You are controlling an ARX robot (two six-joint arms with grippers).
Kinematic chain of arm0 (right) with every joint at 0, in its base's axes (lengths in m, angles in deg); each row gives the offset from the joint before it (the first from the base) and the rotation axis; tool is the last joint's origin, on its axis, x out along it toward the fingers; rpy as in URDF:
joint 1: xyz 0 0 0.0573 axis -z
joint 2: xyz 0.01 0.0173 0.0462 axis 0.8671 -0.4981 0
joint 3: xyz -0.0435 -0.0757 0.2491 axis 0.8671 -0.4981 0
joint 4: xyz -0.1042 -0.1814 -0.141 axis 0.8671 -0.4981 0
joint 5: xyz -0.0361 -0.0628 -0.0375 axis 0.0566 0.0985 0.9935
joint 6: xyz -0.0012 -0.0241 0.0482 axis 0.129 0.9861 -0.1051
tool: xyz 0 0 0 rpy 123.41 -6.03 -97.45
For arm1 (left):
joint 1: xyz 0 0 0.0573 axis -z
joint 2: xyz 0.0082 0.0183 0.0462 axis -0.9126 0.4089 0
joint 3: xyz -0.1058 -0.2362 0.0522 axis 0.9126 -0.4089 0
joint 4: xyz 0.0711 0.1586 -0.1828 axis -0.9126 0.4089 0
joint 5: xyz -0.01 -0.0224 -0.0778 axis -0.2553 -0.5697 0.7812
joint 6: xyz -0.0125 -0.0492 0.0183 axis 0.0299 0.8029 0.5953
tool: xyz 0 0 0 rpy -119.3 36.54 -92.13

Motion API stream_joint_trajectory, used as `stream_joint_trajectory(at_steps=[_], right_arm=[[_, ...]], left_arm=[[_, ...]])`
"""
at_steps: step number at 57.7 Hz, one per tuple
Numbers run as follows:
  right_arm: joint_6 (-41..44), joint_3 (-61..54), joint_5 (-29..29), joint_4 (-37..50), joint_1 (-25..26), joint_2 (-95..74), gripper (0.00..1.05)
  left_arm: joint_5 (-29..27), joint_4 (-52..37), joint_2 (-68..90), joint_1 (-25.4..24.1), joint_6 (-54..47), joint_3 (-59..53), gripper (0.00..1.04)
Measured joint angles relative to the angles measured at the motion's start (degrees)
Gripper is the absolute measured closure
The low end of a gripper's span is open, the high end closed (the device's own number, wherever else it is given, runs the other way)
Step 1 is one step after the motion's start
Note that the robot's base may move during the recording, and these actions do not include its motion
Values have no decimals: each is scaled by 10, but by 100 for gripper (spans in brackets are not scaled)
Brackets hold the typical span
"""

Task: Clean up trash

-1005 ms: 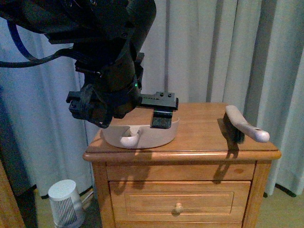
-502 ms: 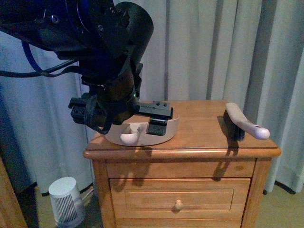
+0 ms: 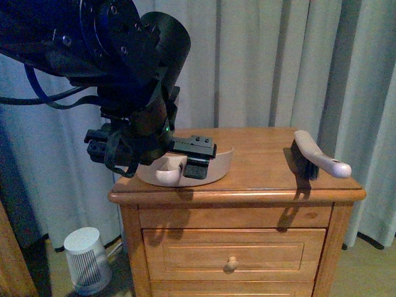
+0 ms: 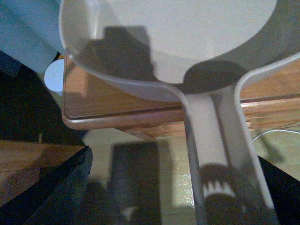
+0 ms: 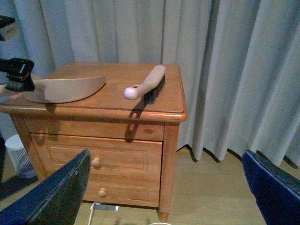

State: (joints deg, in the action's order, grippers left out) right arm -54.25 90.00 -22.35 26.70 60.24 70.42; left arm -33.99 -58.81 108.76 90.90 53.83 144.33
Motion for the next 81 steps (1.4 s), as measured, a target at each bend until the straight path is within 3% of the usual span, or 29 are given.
stream_joint_trajectory(at_steps=[23,47,61,81], right_arm=[[0,0,0,0,0,0,7],[0,0,0,0,0,0,7],[0,0,0,0,0,0,7],[0,0,0,0,0,0,7]], left_arm=[[4,-9,2,0,0,-12,8],[6,-10,3,-2,-15,-14,75],[23,-27,-25,-2,-28,-41,76],[51,-155,-200,-3,-129,-142,77]])
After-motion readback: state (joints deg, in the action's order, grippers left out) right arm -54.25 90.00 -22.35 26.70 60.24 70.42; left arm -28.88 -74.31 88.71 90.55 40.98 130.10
